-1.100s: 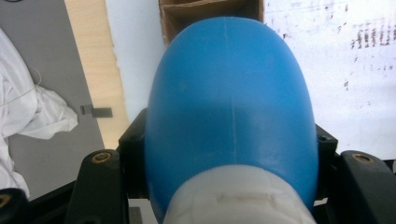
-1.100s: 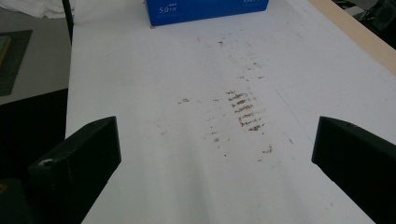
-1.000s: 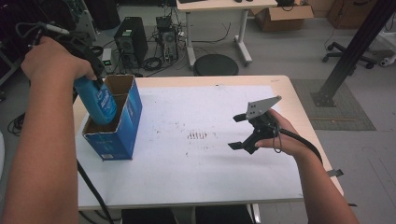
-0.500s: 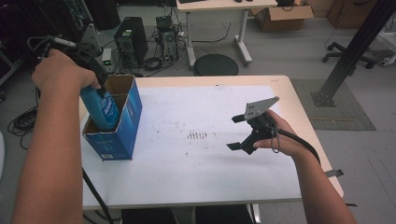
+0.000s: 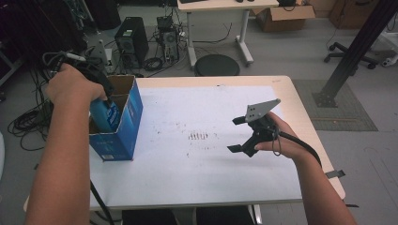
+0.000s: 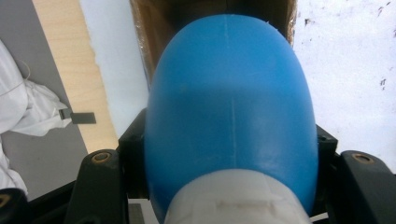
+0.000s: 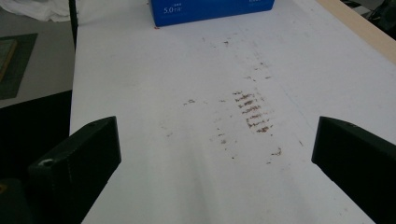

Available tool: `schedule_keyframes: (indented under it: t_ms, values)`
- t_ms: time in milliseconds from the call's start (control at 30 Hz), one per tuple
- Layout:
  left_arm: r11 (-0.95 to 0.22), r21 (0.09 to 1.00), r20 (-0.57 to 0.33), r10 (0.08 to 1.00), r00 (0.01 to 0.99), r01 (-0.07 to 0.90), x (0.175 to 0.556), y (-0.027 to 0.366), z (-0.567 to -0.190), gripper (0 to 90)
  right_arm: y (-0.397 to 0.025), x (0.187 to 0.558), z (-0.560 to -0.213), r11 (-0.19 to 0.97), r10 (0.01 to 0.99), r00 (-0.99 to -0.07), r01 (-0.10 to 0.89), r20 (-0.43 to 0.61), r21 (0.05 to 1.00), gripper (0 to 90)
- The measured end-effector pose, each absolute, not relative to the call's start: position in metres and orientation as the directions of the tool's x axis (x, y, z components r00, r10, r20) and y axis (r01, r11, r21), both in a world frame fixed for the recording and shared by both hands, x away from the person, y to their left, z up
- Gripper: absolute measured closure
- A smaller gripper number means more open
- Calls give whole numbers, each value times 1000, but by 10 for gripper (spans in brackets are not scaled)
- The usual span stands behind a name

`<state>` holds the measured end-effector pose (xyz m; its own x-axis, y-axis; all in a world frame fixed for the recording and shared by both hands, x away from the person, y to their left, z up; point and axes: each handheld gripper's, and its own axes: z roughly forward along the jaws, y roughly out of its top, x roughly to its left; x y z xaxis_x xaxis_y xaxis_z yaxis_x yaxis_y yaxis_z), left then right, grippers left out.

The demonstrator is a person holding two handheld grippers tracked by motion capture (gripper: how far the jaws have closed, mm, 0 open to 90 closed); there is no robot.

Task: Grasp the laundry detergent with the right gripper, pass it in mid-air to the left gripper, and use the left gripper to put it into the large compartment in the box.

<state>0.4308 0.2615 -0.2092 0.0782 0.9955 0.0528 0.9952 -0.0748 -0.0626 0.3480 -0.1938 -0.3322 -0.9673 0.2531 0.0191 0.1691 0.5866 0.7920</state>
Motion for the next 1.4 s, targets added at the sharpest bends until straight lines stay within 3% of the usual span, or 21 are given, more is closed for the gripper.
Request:
schedule_keyframes:
  t_ms: [1400]
  values:
    - [-88, -114, 64, 993, 96, 990, 438, 264, -289, 382, -193, 346, -339, 587, 257, -966, 183, 33, 788, 14]
